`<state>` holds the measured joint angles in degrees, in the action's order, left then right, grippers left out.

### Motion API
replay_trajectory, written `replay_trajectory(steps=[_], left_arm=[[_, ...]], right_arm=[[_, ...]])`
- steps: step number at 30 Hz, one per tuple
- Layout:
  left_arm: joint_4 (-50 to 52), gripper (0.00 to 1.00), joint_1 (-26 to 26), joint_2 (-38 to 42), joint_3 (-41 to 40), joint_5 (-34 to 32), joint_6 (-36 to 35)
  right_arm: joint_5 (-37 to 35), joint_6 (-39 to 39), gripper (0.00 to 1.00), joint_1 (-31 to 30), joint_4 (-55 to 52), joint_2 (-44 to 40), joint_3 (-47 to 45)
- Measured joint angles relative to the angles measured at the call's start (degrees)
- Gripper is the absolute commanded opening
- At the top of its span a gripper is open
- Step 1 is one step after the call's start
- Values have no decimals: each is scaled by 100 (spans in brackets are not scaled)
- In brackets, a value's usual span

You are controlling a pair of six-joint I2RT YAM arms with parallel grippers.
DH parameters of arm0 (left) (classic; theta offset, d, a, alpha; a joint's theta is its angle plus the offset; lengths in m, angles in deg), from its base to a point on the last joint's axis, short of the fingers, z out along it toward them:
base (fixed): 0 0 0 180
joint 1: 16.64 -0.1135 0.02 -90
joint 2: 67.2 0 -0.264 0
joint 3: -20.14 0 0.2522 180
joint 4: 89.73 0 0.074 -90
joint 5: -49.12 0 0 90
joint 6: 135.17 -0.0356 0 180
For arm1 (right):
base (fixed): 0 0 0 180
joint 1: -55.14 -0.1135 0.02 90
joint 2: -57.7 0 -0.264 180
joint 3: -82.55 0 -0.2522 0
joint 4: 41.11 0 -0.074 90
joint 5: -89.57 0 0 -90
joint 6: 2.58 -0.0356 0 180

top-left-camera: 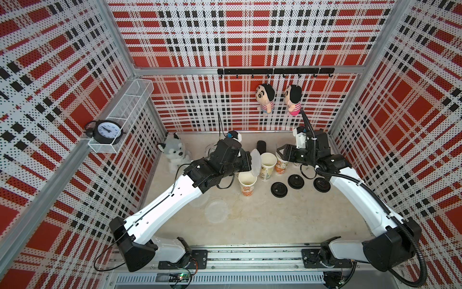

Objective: Put the leak-proof paper on the milk tea cups
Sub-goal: Place the leak-proof paper at the cup.

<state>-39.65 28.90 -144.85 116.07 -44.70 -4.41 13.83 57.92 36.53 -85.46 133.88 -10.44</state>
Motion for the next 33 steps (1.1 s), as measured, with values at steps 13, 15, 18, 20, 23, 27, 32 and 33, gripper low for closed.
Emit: replay_trajectory(steps=[13,15,18,20,23,27,32,33], left_arm=[[-258,0,-354,-190,-1445,-120,177],[-267,0,-446,-186,-1563,-164,186],[-271,0,-544,-175,-1685,-216,186],[-284,0,-564,-166,-1725,-229,186],[-293,0,-566,-149,-1753,-229,186],[-310,0,-566,-149,-1753,-229,186],[-334,0,-566,-136,-1753,-214,186],[-334,0,-566,-120,-1753,-203,186]], right_arm=[[111,4,60,70,-37,2,-70],[129,4,60,70,-33,2,-79],[155,2,60,70,-35,11,-90],[164,2,60,70,-33,17,-90],[197,0,60,70,-31,33,-92],[216,0,61,70,-28,52,-94],[229,0,61,70,-15,55,-111],[232,0,61,70,-11,55,-111]])
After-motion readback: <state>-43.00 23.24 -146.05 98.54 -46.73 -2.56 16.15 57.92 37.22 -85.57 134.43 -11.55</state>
